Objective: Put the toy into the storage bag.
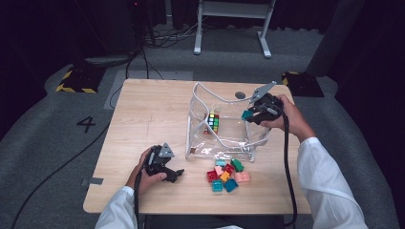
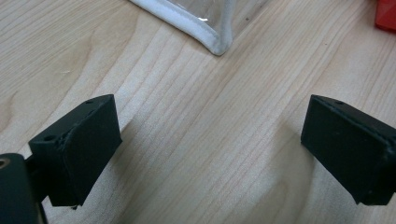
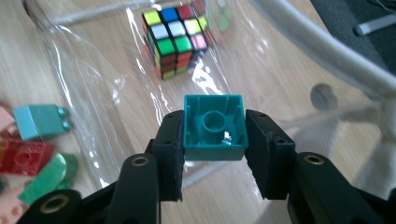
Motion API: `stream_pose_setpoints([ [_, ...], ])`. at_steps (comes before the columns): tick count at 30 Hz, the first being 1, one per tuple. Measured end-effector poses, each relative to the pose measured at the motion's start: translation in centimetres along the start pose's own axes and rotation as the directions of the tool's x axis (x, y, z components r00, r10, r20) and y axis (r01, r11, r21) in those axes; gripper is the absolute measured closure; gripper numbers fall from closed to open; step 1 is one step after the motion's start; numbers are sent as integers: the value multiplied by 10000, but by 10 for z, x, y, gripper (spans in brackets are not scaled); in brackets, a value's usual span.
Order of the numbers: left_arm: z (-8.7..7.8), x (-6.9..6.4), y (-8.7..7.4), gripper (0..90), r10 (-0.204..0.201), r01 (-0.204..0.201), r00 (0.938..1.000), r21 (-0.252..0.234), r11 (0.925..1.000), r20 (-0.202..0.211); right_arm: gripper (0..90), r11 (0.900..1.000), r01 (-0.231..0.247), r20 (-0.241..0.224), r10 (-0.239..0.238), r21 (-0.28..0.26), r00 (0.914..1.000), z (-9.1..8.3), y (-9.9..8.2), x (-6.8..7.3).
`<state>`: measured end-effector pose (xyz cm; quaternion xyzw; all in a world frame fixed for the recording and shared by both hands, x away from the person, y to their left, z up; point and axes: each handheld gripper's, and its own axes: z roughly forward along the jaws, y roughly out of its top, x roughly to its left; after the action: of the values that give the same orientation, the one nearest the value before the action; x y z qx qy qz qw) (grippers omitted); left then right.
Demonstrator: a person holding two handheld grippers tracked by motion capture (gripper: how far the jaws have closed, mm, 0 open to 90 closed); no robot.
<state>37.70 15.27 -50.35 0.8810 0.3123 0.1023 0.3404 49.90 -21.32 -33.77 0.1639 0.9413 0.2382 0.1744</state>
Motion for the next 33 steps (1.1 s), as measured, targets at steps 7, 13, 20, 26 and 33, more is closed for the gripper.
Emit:
stream_pose_setpoints([
  [7, 0, 0, 0, 48, -1, 1, 10000, -2, 10000, 0, 594, 9914, 472, 332, -516, 1221, 9981, -4, -4, 1],
  [13, 0, 0, 0, 48, -8, 8, 10000, 9, 10000, -16, 594, 9813, 630, 202, -677, 1821, 9975, -5, -7, 1],
  [20, 0, 0, 0, 49, -3, 3, 10000, 9, 10000, -16, 593, 9836, 696, 216, -742, 1666, 9970, -4, -9, 1],
  [26, 0, 0, 0, 48, -10, 10, 10000, 18, 10000, -21, 554, 9938, 620, 283, -648, 921, 9975, -11, -11, 2],
  [33, 0, 0, 0, 48, -4, 4, 10000, -4, 10000, 0, 488, 9988, -26, 278, 40, -490, 9996, -27, -22, 2],
])
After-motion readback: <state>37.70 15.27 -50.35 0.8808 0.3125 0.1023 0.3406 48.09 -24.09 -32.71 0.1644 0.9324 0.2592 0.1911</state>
